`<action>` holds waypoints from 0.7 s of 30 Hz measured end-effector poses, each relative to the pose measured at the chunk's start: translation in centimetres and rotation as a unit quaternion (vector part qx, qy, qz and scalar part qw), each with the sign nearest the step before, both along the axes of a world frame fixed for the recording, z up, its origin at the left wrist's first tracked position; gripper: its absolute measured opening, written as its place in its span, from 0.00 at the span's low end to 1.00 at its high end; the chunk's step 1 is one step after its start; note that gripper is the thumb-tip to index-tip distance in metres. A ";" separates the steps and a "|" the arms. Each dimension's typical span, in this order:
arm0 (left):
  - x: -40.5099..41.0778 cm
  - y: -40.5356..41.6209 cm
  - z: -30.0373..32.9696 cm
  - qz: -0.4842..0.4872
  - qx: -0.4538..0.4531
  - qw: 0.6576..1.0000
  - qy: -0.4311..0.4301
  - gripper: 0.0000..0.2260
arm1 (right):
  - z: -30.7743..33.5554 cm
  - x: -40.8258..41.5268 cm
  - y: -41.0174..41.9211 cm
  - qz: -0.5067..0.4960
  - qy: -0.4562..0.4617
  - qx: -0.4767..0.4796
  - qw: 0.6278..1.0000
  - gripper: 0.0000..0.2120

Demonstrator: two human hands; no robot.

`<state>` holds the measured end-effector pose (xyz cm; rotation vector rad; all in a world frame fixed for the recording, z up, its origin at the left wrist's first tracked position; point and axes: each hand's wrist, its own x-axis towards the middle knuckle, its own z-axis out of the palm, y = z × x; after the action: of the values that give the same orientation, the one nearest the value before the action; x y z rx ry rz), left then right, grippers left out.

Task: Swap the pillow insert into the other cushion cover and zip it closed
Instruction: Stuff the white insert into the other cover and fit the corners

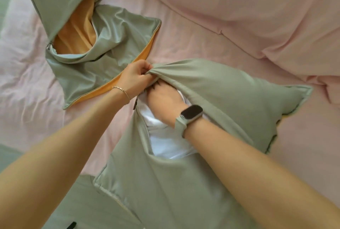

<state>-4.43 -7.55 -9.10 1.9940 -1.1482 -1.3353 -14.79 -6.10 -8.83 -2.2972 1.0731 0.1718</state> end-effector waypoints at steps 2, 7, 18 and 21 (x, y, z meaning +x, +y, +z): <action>0.0 1.0 -0.1 0.004 -0.017 0.999 -0.027 0.09 | 2.0 -1.0 2.5 -0.040 -0.052 -0.006 0.998 0.16; -2.2 5.5 1.0 0.020 -0.154 0.979 -0.134 0.05 | 4.2 -5.8 5.9 -0.165 -0.163 -0.114 0.966 0.18; -3.9 10.6 3.4 -0.119 -0.288 0.941 -0.135 0.08 | 3.7 -9.0 6.6 -0.252 -0.028 -0.287 0.924 0.18; -4.0 10.3 3.9 -0.090 -0.298 0.941 -0.129 0.07 | 4.6 -8.1 4.5 -0.263 -0.112 -0.250 0.925 0.17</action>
<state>-8.41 2.80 -5.22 1.6621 -1.6527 -0.6781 -22.93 -1.63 -4.21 -2.2608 1.7051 -0.6295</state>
